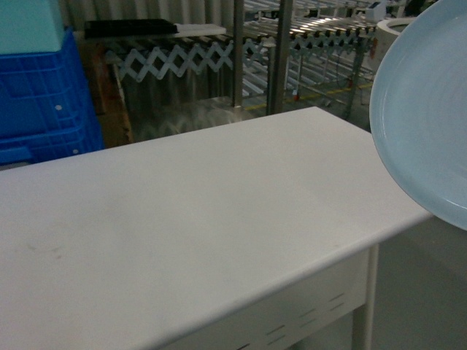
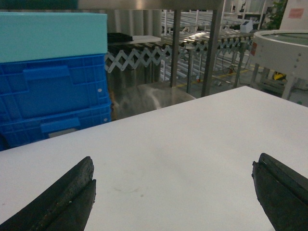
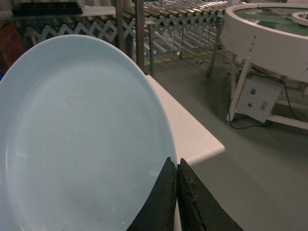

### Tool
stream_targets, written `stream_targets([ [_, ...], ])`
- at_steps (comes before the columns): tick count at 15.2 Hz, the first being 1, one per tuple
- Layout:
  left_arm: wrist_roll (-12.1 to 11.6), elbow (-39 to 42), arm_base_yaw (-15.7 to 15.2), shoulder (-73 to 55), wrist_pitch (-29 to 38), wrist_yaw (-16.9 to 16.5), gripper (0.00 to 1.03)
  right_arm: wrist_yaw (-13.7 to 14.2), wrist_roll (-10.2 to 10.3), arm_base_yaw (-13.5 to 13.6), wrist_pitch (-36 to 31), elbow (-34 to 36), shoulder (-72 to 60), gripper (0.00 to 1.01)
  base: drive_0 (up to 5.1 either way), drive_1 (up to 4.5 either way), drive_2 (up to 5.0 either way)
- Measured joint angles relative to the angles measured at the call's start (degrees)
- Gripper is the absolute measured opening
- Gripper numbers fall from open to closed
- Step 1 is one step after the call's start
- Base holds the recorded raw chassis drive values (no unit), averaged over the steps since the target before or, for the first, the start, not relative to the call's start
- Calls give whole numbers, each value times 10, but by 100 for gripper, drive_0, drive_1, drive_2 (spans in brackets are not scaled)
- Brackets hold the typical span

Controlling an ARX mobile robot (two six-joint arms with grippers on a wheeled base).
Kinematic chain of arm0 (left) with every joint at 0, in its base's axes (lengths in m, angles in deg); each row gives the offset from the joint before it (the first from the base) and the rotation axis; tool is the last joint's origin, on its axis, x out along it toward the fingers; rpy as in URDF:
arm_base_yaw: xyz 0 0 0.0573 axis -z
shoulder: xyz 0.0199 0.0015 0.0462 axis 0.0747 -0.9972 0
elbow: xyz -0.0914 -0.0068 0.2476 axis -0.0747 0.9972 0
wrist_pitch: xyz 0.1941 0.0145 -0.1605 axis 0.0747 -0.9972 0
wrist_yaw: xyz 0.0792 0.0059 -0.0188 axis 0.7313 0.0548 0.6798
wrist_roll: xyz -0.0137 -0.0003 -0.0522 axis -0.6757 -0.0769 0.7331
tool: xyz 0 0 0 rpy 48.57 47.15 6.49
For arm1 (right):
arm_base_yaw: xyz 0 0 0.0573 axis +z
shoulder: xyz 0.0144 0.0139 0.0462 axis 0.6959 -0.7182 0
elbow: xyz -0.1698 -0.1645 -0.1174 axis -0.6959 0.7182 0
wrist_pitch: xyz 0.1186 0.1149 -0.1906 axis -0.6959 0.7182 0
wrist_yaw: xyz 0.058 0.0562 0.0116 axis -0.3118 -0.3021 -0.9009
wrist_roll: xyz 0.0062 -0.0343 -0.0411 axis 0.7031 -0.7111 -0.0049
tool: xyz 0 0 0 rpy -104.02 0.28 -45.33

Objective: Place blue tray on left shelf second layer neatly

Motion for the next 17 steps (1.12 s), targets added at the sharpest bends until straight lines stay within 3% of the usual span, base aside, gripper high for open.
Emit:
stream_targets([
  [17, 0, 0, 0, 0, -2, 0, 98, 0, -1, 0, -2, 0, 0, 2, 317, -382, -382],
])
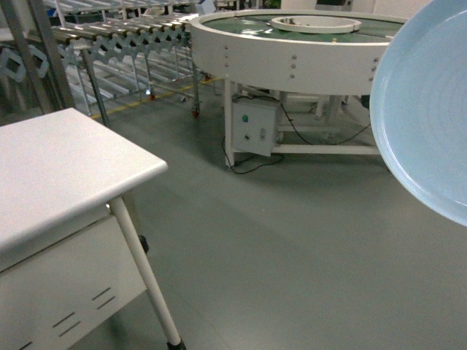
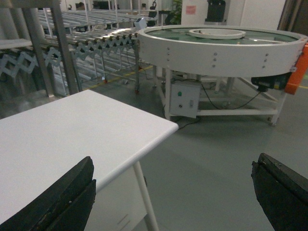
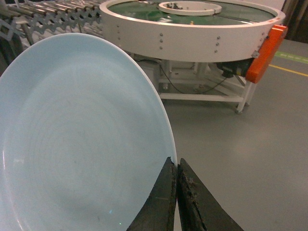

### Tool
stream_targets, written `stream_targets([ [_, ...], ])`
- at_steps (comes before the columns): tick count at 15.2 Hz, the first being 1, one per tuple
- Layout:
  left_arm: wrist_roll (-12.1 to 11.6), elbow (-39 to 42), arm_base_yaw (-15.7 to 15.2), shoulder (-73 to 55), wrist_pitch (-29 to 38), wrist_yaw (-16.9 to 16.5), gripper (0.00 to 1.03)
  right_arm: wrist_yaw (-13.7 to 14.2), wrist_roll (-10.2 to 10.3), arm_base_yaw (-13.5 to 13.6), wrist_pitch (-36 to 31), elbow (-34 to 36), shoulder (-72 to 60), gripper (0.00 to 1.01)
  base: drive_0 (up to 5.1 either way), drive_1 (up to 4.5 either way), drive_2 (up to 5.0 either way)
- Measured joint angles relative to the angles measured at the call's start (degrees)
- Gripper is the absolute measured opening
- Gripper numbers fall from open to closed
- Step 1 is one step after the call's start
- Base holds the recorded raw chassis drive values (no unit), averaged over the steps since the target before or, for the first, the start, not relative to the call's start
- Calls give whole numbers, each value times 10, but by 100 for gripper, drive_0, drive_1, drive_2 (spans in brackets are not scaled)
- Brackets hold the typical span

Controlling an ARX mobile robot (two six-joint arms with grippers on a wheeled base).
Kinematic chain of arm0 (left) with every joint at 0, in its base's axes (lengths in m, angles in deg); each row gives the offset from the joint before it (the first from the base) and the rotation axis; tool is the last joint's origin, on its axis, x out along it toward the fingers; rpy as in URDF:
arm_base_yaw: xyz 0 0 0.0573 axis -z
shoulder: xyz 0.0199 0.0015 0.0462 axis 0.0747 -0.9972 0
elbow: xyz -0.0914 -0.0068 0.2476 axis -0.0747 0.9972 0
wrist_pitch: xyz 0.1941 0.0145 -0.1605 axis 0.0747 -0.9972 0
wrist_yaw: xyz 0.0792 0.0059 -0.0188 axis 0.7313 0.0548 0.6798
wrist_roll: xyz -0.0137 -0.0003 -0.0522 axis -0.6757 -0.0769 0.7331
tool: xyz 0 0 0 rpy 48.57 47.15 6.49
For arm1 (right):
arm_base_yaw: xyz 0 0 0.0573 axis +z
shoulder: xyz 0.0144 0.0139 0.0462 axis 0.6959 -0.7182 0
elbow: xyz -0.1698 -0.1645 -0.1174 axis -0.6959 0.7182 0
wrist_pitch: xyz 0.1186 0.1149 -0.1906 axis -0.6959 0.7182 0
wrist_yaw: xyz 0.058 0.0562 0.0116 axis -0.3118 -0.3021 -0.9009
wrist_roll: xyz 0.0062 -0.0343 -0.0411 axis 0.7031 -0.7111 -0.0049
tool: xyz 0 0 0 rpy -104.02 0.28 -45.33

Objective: Place blue tray on left shelf second layer neatly

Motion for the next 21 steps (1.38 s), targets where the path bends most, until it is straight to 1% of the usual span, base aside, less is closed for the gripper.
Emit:
stream_targets([
  [2, 0, 0, 0, 0, 1, 0, 98, 0, -1, 0, 1, 0, 0, 2, 267, -326, -422],
  [4, 0, 0, 0, 0, 1, -1, 98, 0, -1, 0, 1, 0, 0, 2, -159, -159, -159],
  [5, 0, 0, 0, 0, 1, -2, 98, 5, -2, -4, 4, 0, 0, 2, -159, -159, -159],
  [7, 0, 0, 0, 0, -1, -1, 98, 0, -2, -3, 4, 0, 0, 2, -146, -146, -146],
  [21, 0, 0, 0, 0, 1, 0, 98, 0, -2, -3, 2, 1, 0, 2, -174, 237, -585],
])
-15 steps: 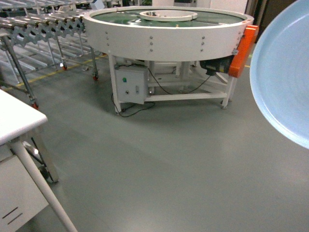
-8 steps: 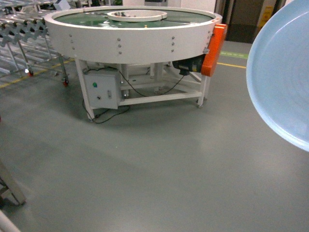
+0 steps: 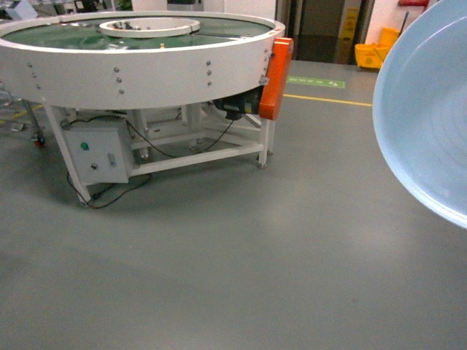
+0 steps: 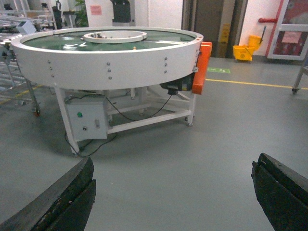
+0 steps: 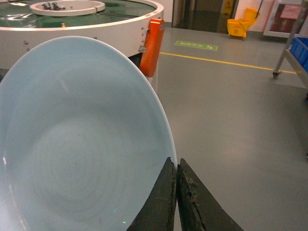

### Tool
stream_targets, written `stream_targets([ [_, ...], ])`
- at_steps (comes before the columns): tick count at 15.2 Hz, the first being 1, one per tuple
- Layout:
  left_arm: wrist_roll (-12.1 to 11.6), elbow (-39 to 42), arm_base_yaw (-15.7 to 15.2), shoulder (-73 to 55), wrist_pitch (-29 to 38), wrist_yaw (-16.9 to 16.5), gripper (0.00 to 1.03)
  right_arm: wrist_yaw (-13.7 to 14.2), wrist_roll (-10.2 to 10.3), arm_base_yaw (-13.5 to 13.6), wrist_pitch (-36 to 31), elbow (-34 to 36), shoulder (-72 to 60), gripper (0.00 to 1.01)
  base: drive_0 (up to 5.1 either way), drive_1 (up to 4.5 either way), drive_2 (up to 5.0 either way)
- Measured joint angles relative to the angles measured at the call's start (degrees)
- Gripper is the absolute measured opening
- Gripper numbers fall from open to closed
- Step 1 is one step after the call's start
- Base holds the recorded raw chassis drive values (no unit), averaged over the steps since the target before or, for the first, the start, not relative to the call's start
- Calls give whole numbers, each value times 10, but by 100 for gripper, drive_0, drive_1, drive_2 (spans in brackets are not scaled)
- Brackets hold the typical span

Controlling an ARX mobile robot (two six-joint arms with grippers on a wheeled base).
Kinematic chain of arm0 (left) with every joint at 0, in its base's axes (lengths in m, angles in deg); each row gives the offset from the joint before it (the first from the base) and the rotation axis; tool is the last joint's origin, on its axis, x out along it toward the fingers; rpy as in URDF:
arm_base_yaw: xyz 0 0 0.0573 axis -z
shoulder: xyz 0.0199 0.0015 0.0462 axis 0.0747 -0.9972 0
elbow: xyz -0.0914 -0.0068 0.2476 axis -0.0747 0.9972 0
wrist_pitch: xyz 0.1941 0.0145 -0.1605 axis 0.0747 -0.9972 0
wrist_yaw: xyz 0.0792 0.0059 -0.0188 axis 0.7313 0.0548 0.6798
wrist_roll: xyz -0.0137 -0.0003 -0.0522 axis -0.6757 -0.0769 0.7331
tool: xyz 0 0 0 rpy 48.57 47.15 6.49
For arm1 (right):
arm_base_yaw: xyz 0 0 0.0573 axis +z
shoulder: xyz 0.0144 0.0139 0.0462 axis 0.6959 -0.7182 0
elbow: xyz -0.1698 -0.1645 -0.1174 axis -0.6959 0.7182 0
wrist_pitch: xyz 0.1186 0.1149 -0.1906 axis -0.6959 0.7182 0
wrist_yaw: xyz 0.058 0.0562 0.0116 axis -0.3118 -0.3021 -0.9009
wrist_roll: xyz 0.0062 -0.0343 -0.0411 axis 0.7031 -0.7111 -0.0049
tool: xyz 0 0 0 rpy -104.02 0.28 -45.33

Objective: Place blue tray on left shelf second layer neatly

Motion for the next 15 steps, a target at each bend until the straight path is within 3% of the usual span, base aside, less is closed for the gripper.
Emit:
stream_targets([
  [4, 0, 0, 0, 0, -1, 0, 98, 0, 0, 0, 1, 0, -1, 2, -172, 240, -585],
  [15, 0, 0, 0, 0, -1, 0, 98, 0, 0, 2, 1, 1, 0, 2, 132, 30, -644],
])
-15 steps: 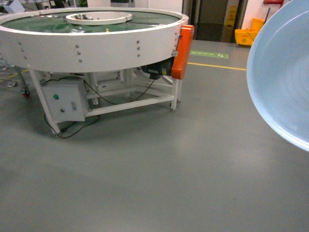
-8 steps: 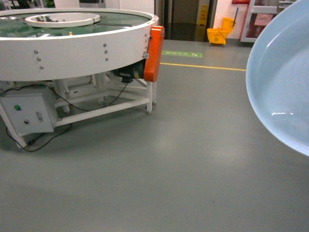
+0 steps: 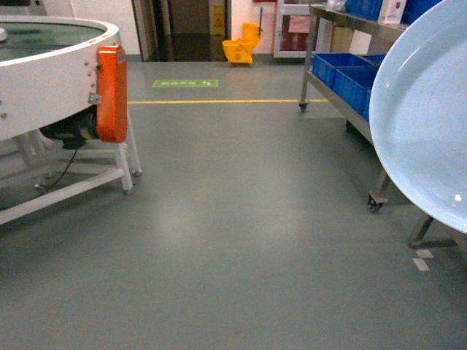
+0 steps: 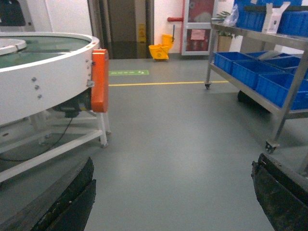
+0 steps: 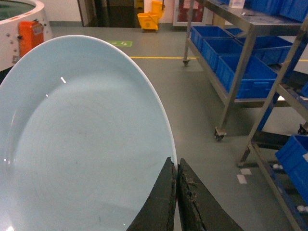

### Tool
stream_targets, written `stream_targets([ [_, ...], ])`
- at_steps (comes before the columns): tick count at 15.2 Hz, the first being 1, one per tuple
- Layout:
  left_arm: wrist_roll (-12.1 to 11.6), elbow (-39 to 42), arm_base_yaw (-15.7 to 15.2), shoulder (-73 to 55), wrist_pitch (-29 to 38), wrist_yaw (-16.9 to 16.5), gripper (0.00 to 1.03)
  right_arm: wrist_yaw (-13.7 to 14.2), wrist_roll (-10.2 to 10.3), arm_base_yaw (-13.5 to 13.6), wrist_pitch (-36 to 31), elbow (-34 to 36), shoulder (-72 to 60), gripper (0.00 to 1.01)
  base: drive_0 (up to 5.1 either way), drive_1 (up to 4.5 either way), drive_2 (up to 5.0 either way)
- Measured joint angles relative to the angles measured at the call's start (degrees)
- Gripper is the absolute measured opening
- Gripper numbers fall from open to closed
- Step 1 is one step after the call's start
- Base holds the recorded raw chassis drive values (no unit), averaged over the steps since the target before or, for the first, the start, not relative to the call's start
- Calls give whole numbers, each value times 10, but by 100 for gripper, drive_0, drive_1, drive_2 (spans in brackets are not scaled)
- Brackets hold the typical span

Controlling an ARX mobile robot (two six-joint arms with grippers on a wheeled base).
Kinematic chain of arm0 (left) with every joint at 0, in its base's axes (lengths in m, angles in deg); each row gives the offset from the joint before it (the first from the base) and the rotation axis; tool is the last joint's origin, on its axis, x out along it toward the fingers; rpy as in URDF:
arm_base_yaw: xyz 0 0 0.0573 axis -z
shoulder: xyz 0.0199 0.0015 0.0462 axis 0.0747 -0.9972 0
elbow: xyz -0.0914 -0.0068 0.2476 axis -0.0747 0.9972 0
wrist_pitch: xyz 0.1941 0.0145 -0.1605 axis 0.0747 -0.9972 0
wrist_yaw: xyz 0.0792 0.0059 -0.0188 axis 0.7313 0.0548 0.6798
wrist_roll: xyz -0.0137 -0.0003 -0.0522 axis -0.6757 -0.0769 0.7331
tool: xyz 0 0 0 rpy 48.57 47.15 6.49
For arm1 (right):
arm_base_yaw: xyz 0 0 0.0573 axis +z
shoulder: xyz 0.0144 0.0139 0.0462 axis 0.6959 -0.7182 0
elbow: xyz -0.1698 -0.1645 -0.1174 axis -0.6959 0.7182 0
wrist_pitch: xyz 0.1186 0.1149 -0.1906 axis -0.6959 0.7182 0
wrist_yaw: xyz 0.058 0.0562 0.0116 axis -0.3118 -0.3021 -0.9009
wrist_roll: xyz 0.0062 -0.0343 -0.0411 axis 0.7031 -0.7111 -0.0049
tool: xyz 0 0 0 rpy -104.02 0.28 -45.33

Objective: Place blue tray on left shelf second layer neatly

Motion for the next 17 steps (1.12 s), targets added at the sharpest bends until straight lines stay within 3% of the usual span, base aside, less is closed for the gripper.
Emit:
stream_targets([
  [17, 0, 0, 0, 0, 1, 0, 98, 2, 0, 0, -2, 0, 0, 2, -158, -158, -158],
])
